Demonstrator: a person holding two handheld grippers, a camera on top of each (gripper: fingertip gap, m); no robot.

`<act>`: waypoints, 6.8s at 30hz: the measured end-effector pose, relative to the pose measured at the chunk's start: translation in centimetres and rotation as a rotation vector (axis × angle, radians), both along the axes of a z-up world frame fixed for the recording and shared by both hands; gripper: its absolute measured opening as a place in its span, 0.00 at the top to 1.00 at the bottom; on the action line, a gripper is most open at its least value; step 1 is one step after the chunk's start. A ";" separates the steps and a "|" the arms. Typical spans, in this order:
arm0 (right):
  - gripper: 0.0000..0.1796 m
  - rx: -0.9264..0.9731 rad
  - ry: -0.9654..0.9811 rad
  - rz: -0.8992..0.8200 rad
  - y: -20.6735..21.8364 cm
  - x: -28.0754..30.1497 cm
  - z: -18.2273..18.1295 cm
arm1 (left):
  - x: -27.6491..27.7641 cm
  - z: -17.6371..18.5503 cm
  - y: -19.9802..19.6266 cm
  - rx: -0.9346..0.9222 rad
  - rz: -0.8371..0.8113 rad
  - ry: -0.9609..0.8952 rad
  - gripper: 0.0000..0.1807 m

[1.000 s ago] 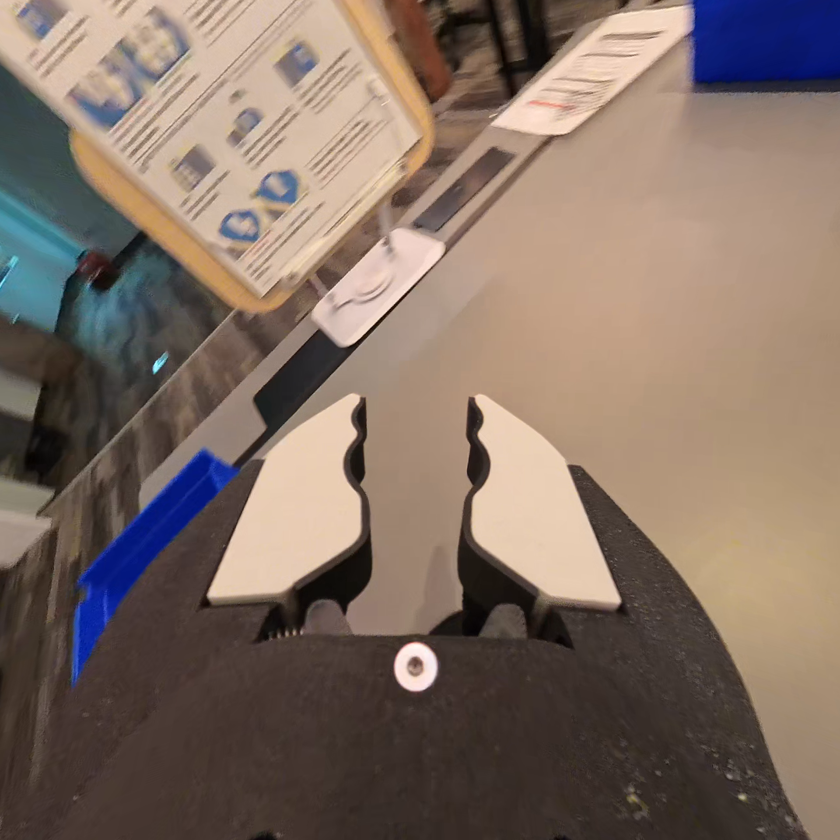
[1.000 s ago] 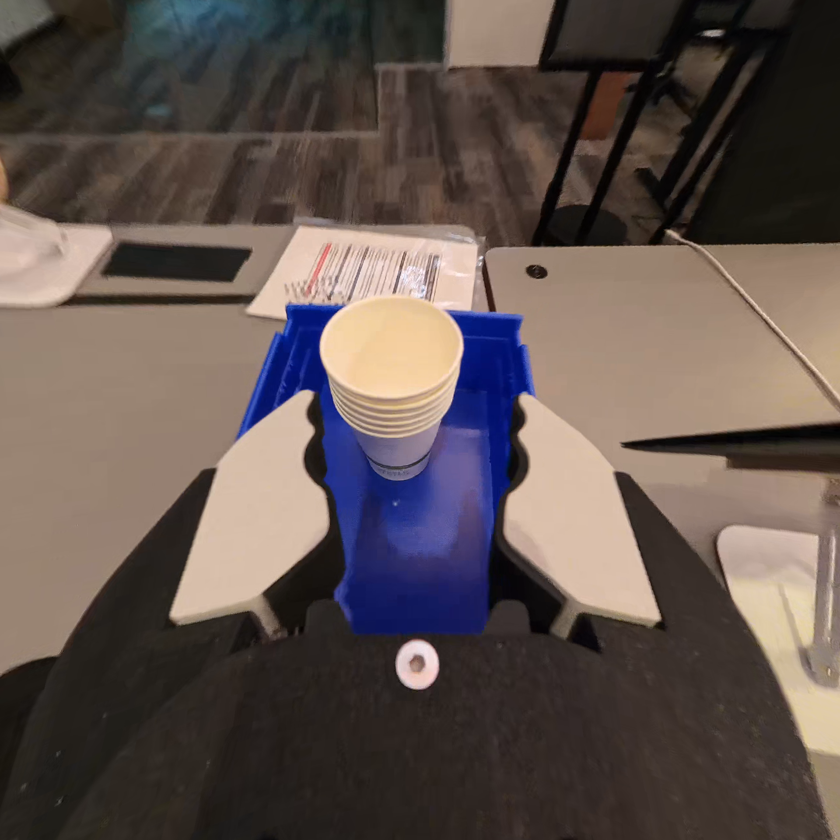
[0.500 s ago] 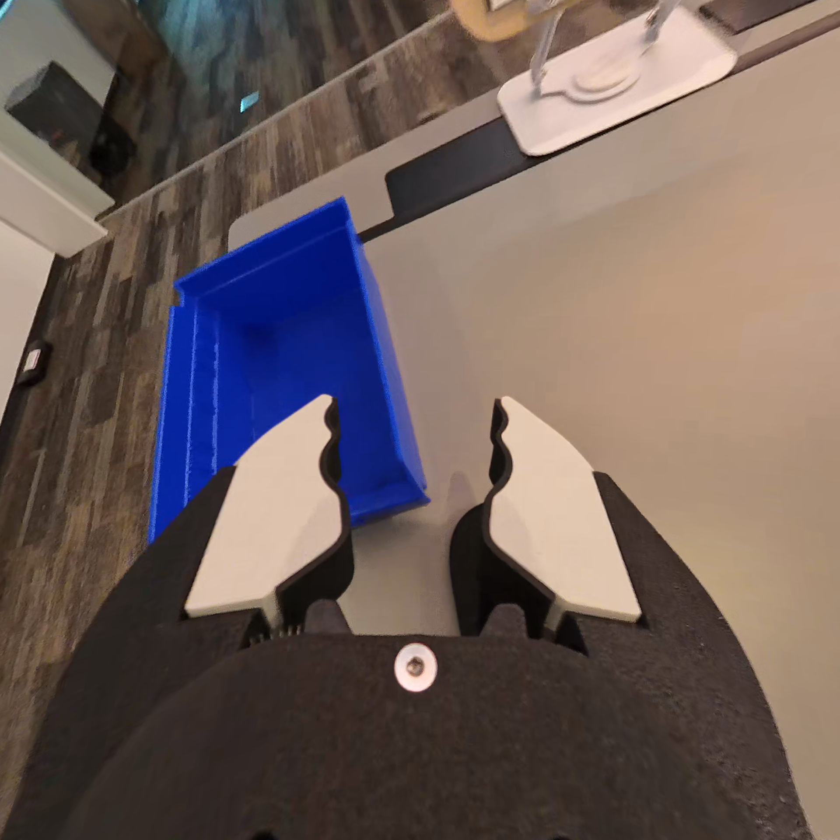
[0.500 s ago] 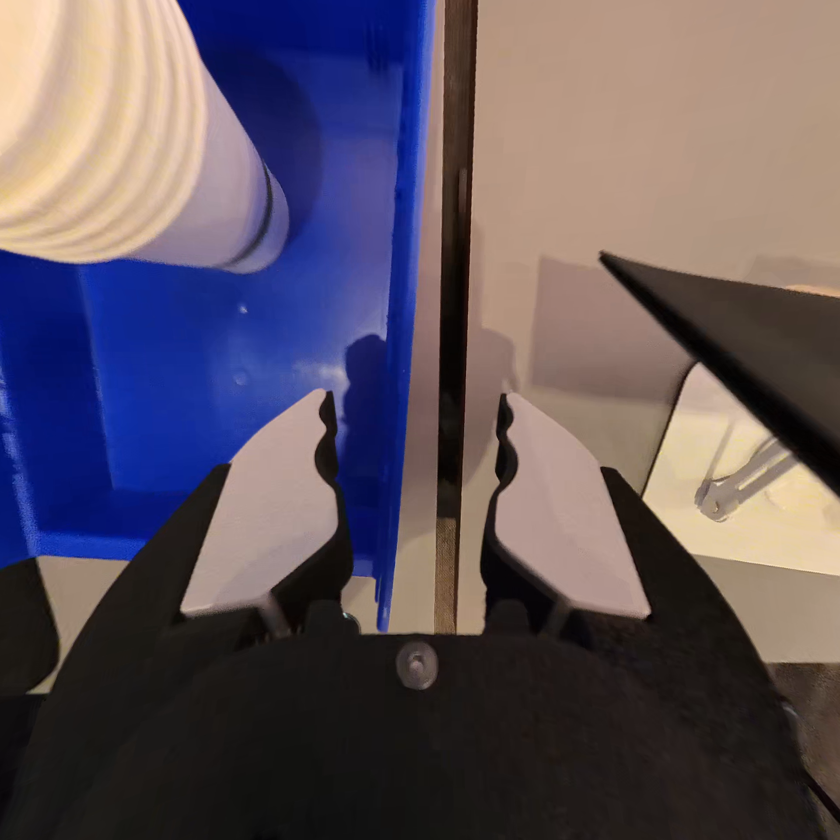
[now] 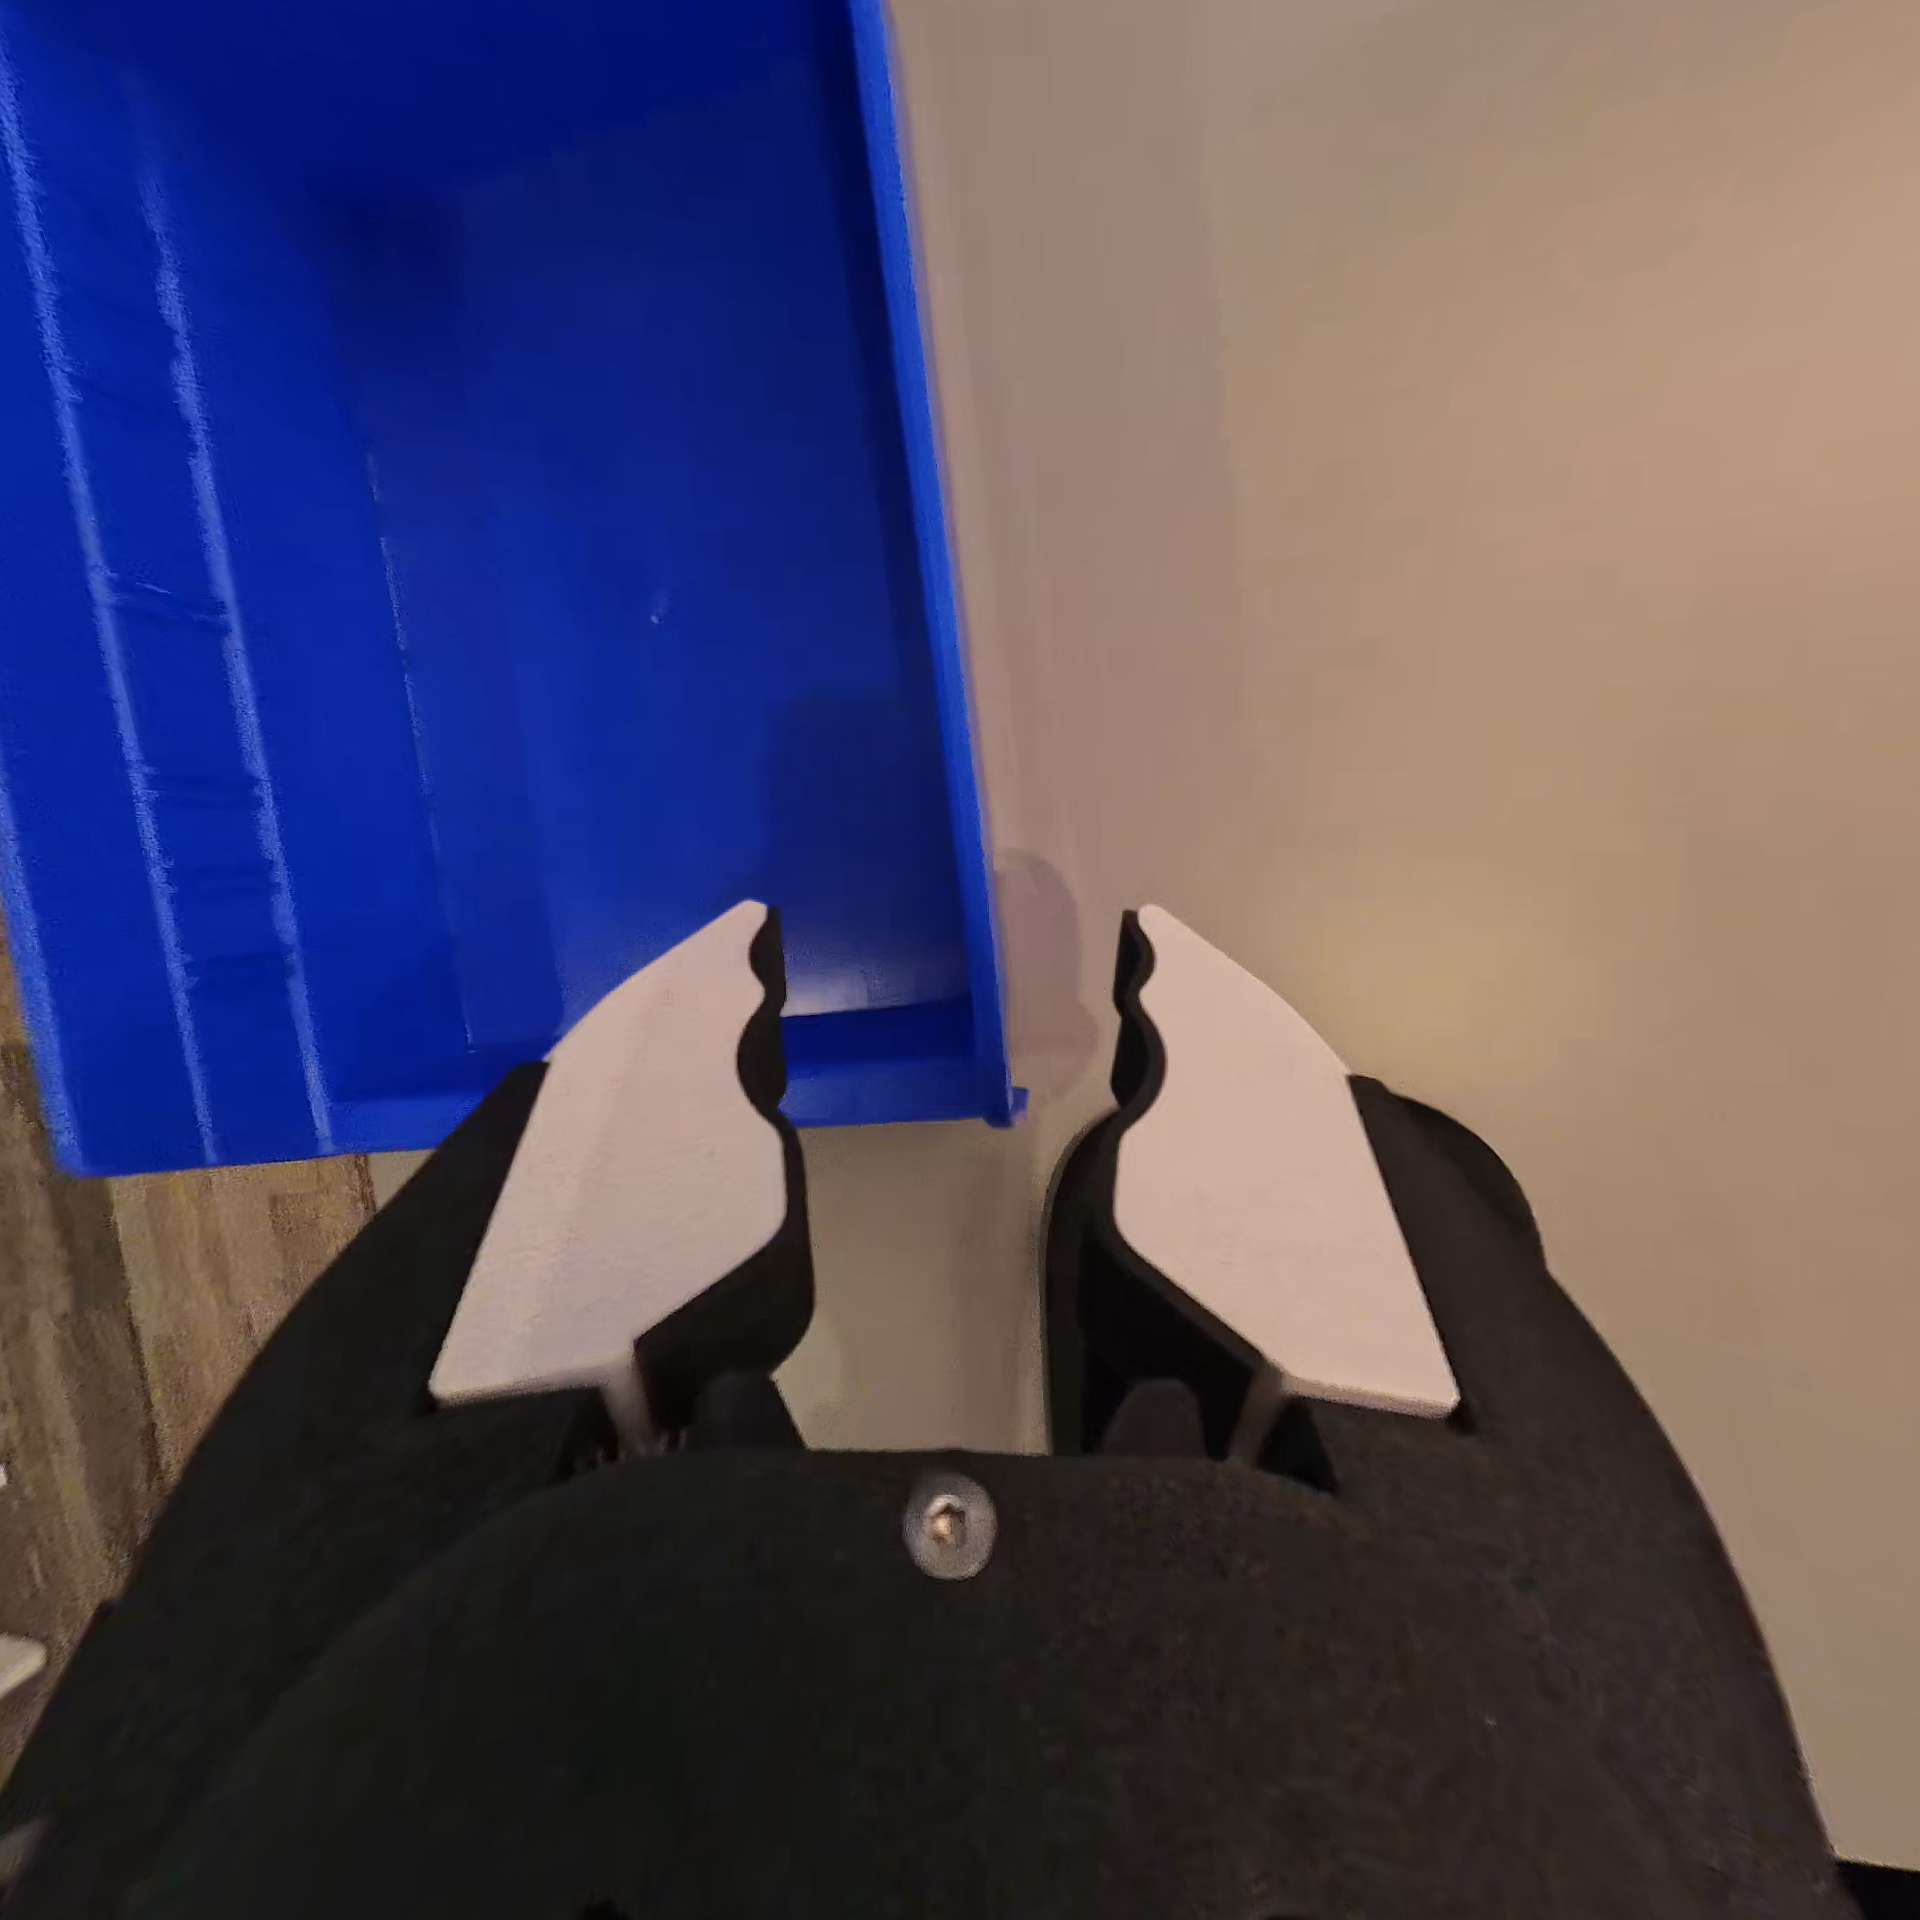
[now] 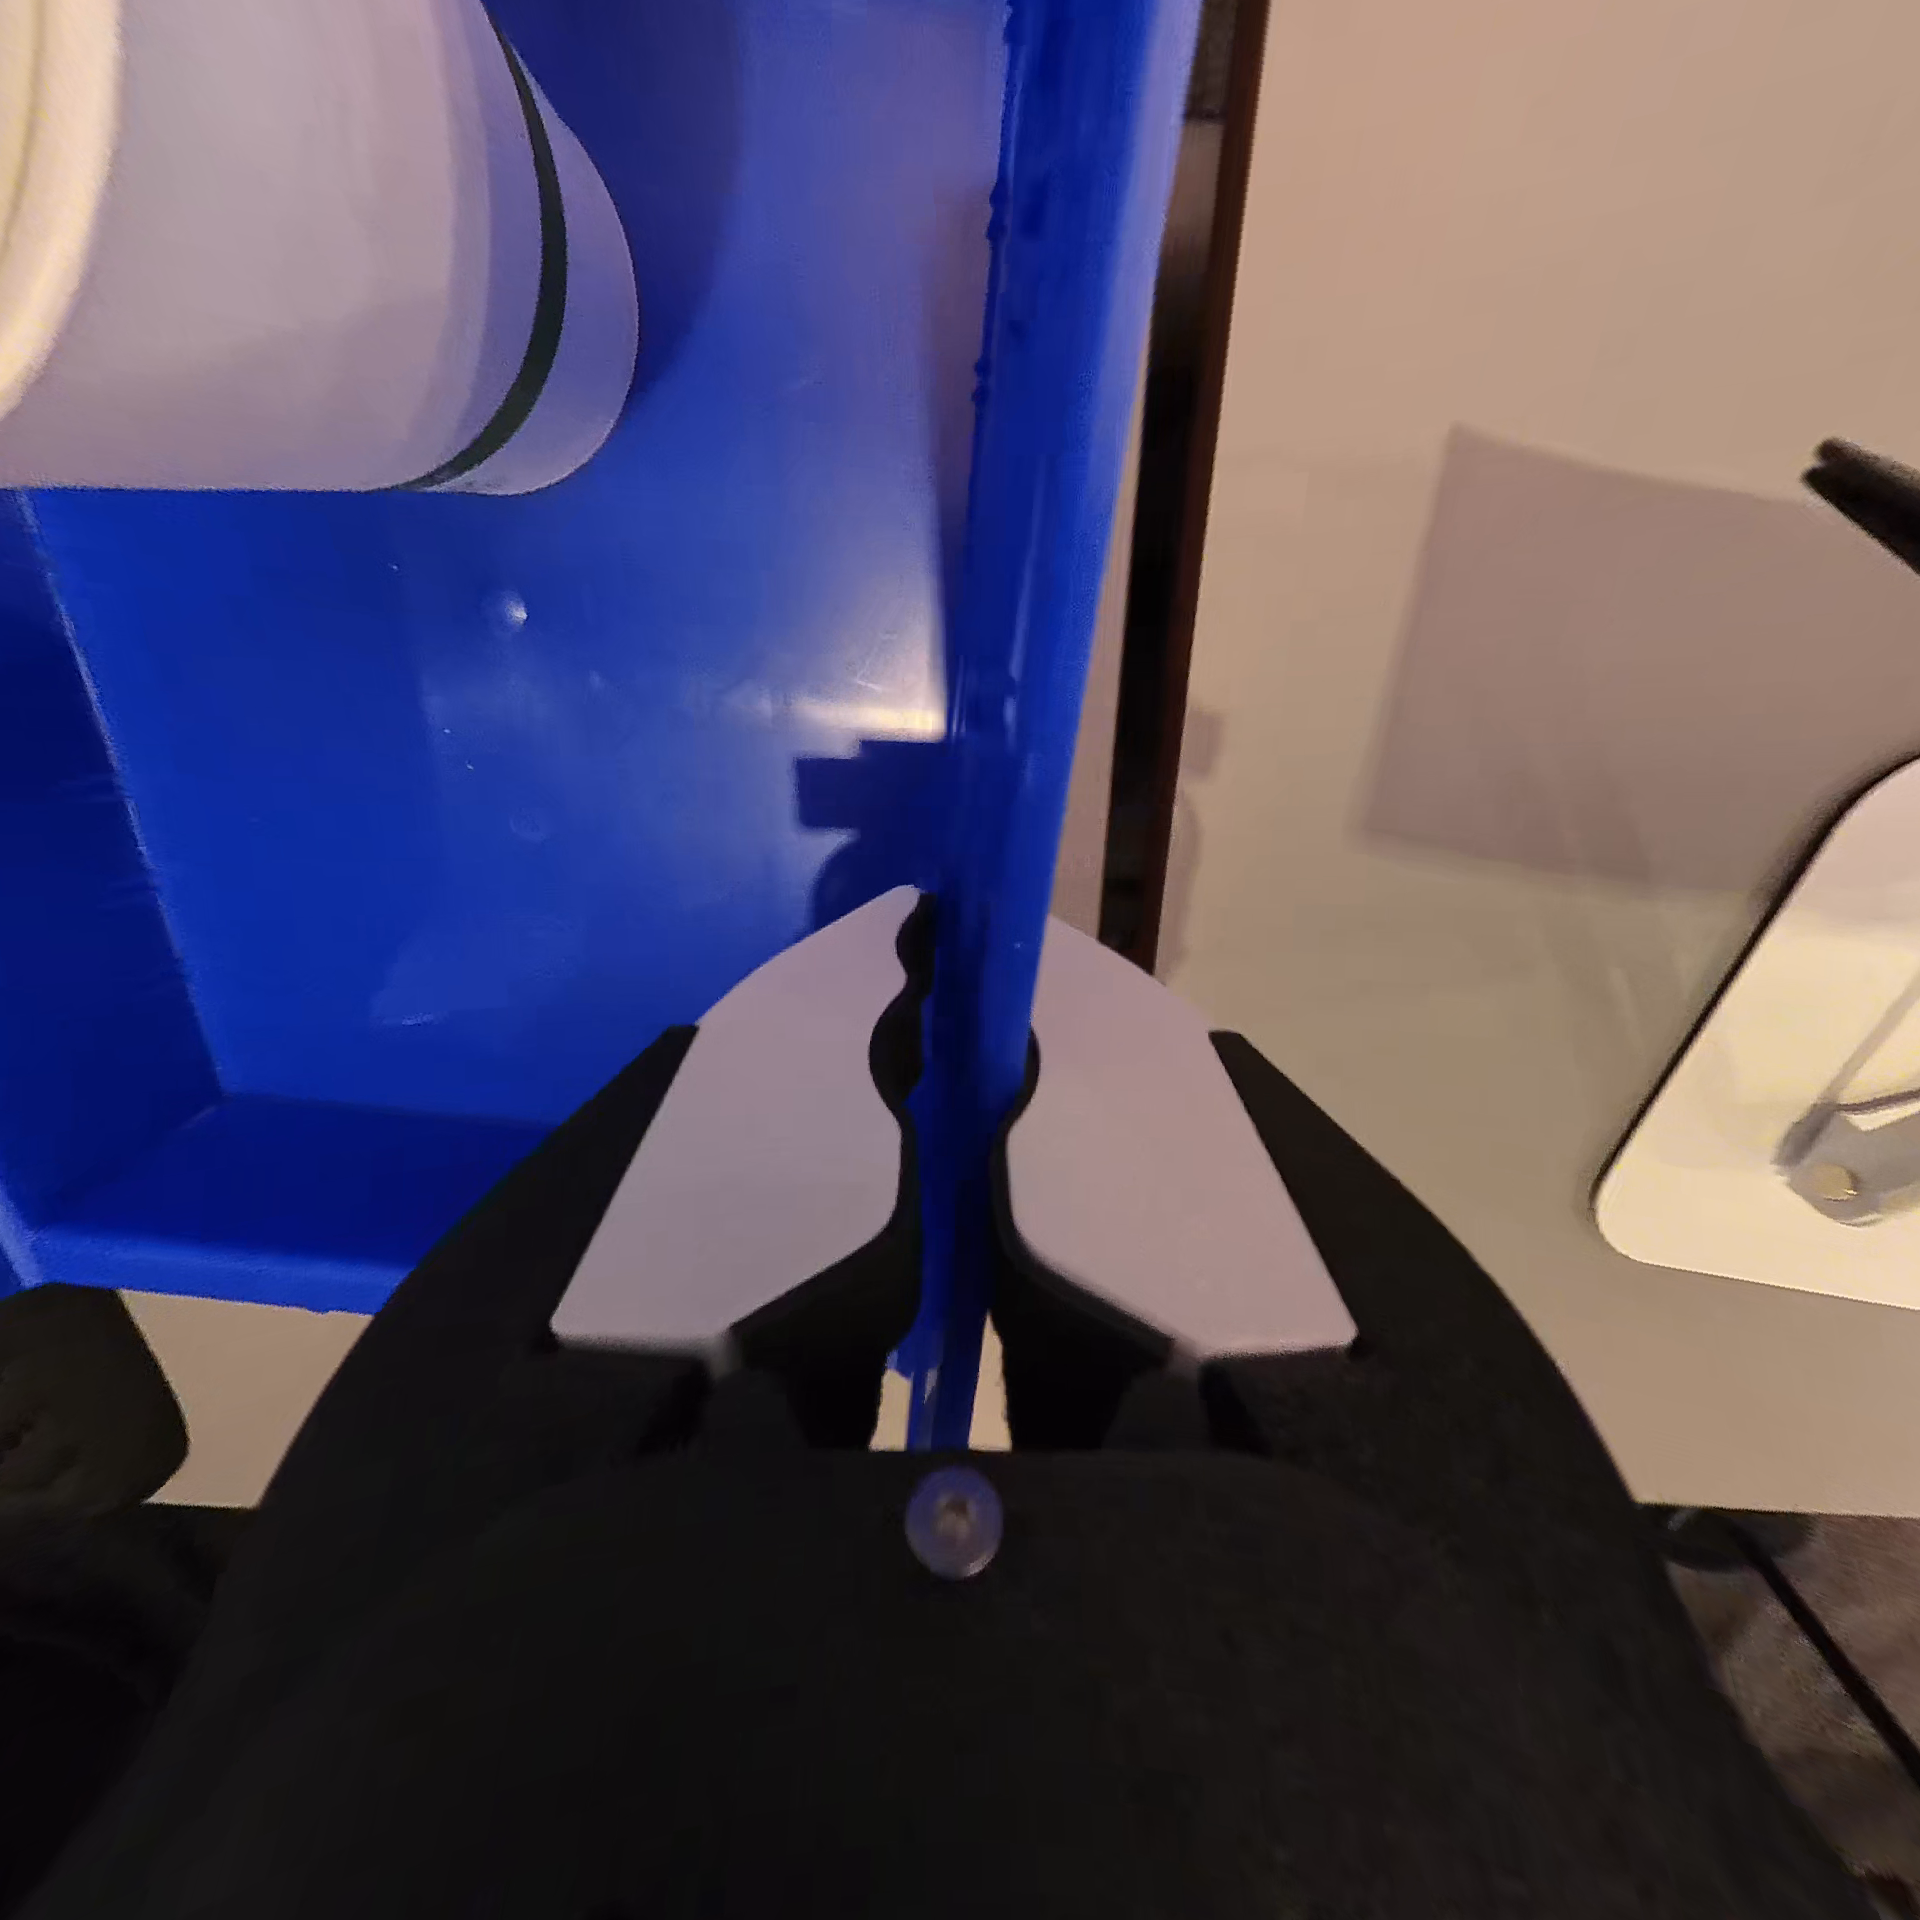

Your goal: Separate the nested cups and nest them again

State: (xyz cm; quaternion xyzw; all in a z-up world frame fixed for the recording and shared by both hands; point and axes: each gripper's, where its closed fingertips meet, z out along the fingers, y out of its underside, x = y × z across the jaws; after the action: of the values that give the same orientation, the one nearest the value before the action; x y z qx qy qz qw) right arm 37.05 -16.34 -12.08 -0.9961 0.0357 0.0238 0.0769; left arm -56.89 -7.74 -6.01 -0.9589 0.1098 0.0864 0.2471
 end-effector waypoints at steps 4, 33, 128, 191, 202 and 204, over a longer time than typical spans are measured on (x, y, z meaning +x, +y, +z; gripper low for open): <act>0.97 0.005 0.012 0.001 -0.1 -0.2 0.0 | -1.0 -2.8 0.9 -0.081 0.049 0.033 0.76; 0.97 0.027 0.029 -0.006 4.7 -11.6 0.1 | 18.6 -4.3 -0.8 0.008 -0.248 0.032 0.89; 0.97 -0.055 0.266 0.622 19.3 -92.3 1.6 | -11.0 0.7 -16.9 0.562 0.215 -0.339 0.71; 0.97 0.068 0.118 0.299 14.3 -48.2 0.8 | -19.9 -3.3 0.7 0.273 -0.157 -0.099 0.95; 0.97 0.067 0.104 0.179 12.6 -32.8 0.6 | -19.4 -3.3 0.9 0.266 -0.171 -0.099 0.95; 0.97 0.066 0.112 0.157 11.7 -29.5 0.6 | -19.4 -3.3 0.9 0.267 -0.170 -0.097 0.95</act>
State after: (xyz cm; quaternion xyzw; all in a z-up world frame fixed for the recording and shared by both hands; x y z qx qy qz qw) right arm 7.56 -4.61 -11.52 -0.9899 -0.0393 0.0866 0.1053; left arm -76.31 -6.82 -9.31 -0.9078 0.1662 0.0324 0.3836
